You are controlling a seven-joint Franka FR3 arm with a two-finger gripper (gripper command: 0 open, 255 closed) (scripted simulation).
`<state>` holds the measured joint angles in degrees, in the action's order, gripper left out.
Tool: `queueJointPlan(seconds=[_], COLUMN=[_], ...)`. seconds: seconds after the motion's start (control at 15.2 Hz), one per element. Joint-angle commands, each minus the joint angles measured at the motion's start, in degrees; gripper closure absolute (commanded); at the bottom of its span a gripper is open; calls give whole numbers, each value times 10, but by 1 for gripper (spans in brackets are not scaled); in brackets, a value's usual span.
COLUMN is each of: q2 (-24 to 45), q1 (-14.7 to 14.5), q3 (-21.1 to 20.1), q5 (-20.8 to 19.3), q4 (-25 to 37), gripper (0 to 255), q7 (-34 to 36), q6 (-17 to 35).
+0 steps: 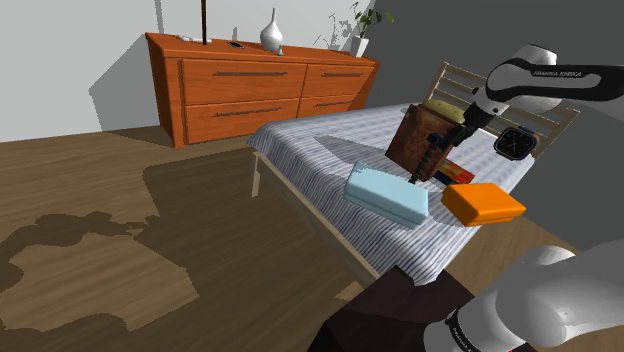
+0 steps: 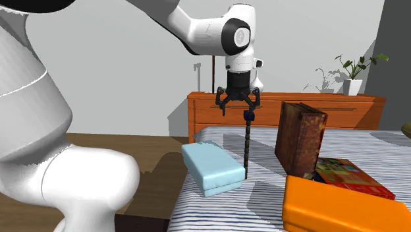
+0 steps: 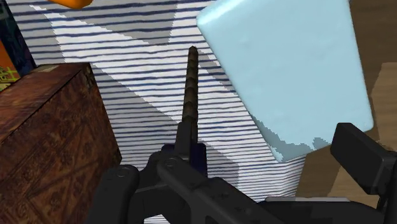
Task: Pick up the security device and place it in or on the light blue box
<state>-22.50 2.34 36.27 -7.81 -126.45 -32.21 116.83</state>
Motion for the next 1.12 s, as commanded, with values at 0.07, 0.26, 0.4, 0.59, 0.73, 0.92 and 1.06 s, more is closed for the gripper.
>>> queueJointPlan(seconds=[0.07,0.26,0.4,0.59,0.73,0.92,1.06], q2=[61,87,95,108,116,116,116], q1=[-20,-27,-29,-33,-35,-35,-35], q3=[47,66,70,75,78,78,78], q5=[42,64,70,80,87,87,87], q4=[51,65,56,44,38,38,38], gripper=[0,0,0,0,0,0,0], q7=[-60,-86,-90,-98,-102,-102,-102], q6=[27,42,57,79,91,91,91])
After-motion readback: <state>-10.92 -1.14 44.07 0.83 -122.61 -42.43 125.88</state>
